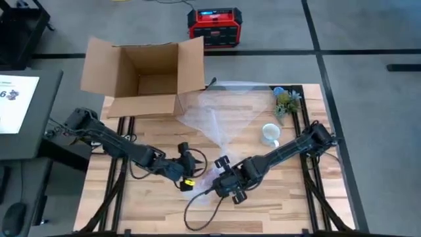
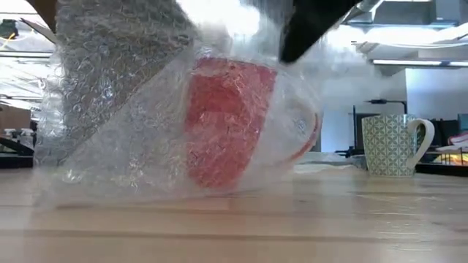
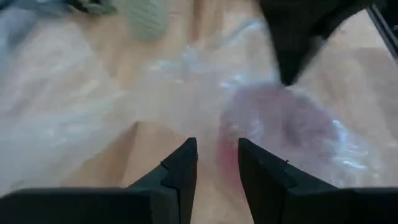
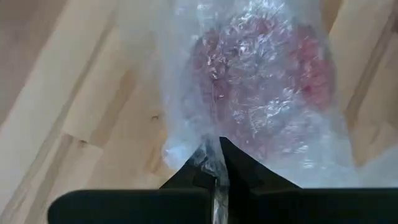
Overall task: Wrap mug
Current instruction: Wrap the red mug with bubble wrap
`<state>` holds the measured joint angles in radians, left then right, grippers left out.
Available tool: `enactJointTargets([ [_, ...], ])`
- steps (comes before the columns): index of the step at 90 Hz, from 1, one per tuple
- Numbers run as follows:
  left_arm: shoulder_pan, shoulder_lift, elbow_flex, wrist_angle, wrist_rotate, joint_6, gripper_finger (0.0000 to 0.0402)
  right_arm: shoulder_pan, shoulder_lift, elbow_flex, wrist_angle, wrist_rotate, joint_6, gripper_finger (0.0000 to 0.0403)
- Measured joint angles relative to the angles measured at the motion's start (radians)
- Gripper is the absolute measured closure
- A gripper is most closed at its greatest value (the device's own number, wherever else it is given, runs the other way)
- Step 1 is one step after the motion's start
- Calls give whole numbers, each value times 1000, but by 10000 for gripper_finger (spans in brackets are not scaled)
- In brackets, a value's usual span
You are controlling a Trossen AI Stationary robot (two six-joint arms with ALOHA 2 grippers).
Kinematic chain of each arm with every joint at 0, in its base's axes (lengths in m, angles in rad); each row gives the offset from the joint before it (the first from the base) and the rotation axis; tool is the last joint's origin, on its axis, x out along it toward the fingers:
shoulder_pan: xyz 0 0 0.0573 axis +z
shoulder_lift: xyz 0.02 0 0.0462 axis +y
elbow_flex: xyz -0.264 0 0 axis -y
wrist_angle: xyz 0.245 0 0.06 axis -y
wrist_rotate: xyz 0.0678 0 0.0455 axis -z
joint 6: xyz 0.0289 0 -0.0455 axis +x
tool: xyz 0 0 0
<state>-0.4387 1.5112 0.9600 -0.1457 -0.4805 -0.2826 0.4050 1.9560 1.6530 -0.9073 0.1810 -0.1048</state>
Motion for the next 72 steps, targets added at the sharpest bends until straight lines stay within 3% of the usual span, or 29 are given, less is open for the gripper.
enactJointTargets([
  [19,2,74,0,56,112,20,305,-39,-2,-5,9,-9,-7,392],
  [38,2,77,0,52,112,13,305,-47,-2,-1,-10,-24,-76,314],
  [54,2,78,0,36,113,11,305,-24,0,99,-180,-30,-47,268],
  [72,2,80,0,35,109,-3,305,3,-1,231,-297,-29,-24,256],
])
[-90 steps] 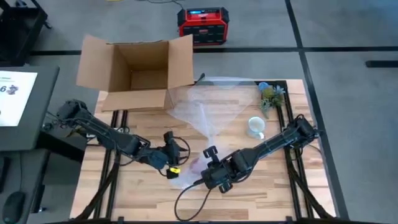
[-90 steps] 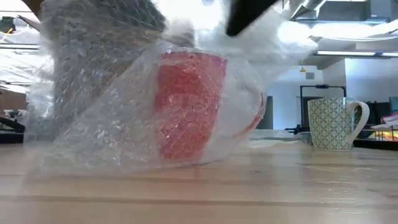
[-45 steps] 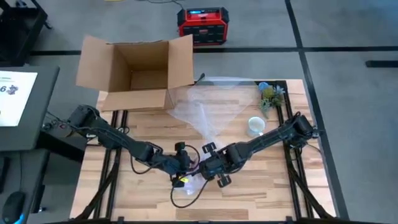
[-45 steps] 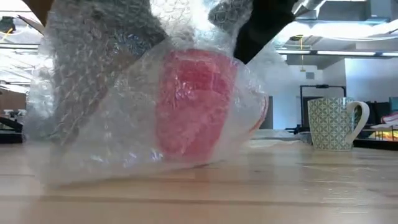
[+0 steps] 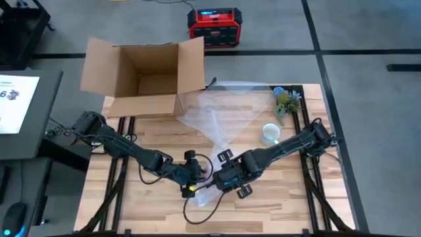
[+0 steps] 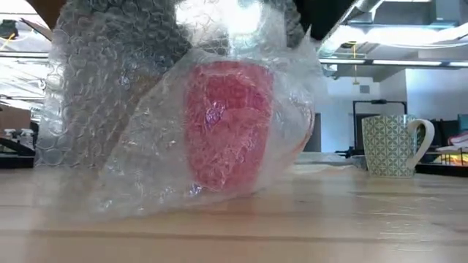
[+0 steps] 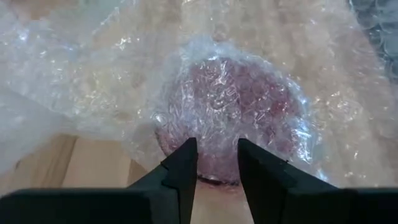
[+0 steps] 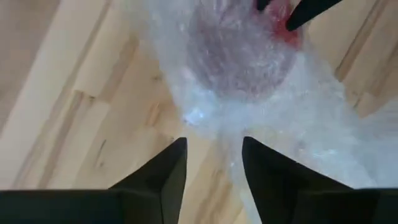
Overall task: Wrap mug
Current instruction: Wrap the red mug with bubble wrap
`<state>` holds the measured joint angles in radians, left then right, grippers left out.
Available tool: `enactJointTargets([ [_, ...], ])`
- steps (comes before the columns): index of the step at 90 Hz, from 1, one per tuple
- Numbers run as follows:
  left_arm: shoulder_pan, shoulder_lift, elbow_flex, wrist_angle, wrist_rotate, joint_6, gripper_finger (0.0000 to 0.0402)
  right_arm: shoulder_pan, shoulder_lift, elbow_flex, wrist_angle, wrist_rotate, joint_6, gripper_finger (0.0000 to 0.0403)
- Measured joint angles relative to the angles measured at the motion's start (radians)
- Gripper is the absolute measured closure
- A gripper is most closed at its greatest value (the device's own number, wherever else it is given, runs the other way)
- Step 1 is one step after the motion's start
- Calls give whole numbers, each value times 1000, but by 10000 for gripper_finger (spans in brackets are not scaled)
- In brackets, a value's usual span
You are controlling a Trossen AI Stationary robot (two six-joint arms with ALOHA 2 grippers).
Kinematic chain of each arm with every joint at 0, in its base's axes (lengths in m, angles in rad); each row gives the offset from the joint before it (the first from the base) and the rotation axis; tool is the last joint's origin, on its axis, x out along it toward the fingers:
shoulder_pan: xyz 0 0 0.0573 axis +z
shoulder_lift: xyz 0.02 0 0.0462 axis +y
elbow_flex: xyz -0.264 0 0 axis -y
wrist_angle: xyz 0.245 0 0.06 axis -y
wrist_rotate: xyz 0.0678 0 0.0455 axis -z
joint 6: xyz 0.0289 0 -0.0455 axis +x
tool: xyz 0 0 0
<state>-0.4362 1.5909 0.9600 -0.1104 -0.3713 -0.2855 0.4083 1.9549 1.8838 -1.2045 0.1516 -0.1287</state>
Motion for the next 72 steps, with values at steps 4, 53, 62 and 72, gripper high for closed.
enactJointTargets([
  [4,0,0,0,1,-1,-3,305,5,-1,19,5,0,-8,256],
  [53,1,0,0,4,-5,16,305,-94,9,-54,342,-122,-80,321],
  [62,1,0,0,4,-14,30,305,-108,26,-89,365,-154,-54,342],
  [72,1,-6,-1,0,-16,22,305,-120,62,-102,369,-159,-27,366],
])
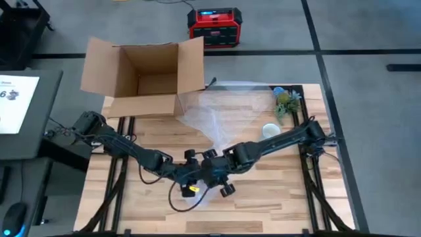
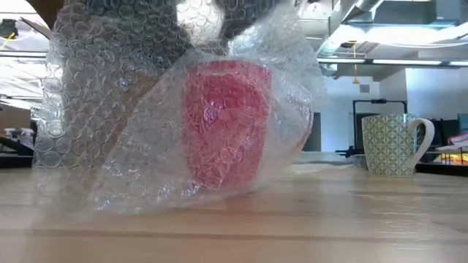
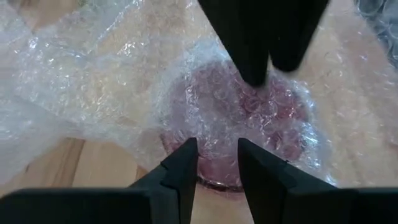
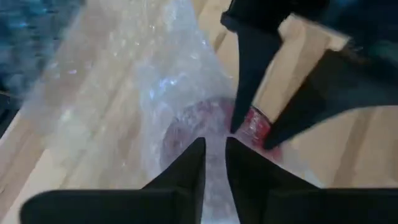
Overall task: Wrap mug
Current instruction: Wrap the red mug with bubble wrap
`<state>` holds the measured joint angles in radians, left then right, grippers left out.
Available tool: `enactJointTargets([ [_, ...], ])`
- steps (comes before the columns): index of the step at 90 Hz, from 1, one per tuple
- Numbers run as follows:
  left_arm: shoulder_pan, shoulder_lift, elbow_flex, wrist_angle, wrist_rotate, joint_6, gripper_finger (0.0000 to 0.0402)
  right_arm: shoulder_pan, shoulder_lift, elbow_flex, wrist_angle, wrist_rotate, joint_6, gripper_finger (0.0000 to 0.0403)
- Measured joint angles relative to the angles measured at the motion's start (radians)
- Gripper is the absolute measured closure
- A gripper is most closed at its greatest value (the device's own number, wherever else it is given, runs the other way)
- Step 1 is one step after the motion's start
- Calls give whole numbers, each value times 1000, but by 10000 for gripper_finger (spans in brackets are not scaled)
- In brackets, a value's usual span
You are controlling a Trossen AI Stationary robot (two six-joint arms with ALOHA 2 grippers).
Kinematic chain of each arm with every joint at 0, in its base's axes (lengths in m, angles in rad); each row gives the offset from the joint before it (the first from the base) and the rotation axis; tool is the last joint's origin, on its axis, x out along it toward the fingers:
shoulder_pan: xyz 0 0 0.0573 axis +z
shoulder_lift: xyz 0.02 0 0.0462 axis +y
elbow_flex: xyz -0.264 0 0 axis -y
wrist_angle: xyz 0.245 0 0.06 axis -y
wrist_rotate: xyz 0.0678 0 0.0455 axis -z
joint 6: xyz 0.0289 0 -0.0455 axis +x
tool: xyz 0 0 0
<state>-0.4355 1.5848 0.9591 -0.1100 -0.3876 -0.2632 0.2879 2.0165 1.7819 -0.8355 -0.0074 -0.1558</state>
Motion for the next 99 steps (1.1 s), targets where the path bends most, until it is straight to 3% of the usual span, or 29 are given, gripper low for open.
enactJointTargets([
  [18,-10,-34,18,-79,0,-38,305,0,86,1,21,-25,-1,400],
  [49,-66,-139,33,-494,-15,-305,305,-27,129,2,48,-23,39,402],
  [60,-114,-138,33,-495,-9,-354,305,-36,111,0,43,-23,39,403],
  [79,-200,-130,36,-358,8,-352,305,-37,55,-6,4,-21,80,403],
  [99,-247,-130,36,-260,-39,-319,305,-28,-25,-3,-22,-17,130,403],
])
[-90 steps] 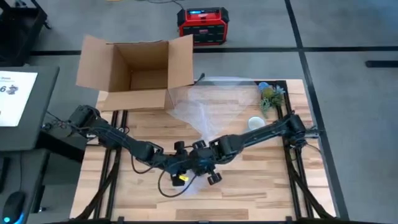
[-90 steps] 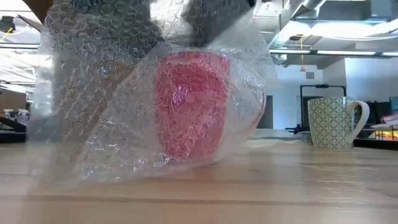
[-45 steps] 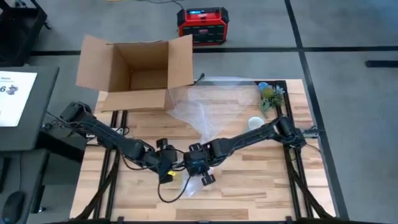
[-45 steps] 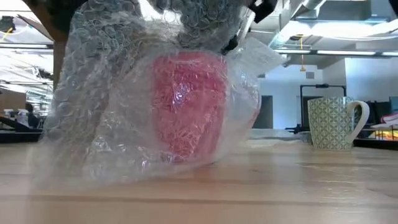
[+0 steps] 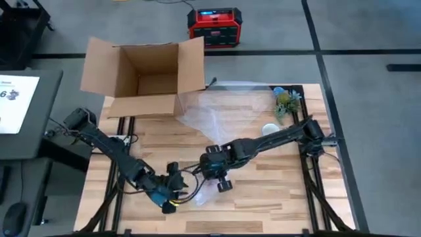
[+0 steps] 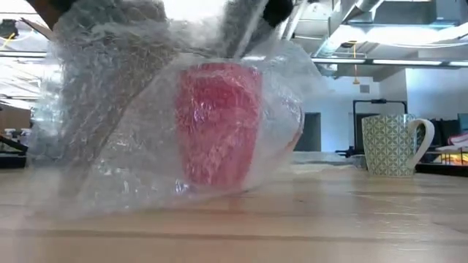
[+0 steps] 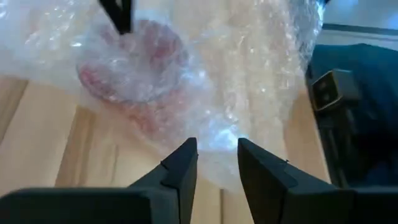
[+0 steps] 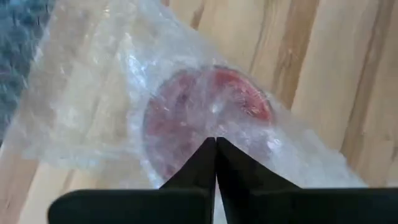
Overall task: Wrap mug
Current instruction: Wrap the red mug with bubble wrap
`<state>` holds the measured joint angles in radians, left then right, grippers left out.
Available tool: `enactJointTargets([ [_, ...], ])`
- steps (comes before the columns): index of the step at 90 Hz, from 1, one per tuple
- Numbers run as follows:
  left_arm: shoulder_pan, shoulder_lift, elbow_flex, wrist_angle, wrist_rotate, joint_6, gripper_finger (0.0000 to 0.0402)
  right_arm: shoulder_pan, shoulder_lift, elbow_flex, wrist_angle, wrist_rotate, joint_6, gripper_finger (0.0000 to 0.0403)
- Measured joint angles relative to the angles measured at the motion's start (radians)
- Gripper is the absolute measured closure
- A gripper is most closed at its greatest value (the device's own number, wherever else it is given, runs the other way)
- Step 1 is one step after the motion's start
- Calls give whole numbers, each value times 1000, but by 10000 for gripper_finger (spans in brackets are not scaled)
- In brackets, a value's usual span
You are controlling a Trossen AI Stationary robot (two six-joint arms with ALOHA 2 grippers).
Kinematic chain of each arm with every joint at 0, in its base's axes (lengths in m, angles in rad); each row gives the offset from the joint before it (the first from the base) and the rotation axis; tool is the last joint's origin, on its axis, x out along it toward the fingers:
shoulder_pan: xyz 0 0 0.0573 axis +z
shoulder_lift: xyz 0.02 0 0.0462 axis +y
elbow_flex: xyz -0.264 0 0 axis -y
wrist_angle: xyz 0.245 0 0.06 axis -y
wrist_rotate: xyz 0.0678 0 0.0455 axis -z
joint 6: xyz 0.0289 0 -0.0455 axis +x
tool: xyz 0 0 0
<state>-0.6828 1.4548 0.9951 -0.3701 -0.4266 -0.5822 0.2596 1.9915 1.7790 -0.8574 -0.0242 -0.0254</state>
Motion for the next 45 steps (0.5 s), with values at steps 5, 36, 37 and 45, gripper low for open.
enactJointTargets([
  [5,1,1,0,-3,-20,-6,305,5,-14,0,9,0,4,403],
  [36,12,1,-1,-6,-99,9,305,12,74,-1,36,-43,27,403],
  [37,12,1,-1,-6,-99,9,305,11,80,-1,42,-46,26,403],
  [45,11,1,-2,-7,-97,8,305,-1,128,0,51,-55,18,403],
])
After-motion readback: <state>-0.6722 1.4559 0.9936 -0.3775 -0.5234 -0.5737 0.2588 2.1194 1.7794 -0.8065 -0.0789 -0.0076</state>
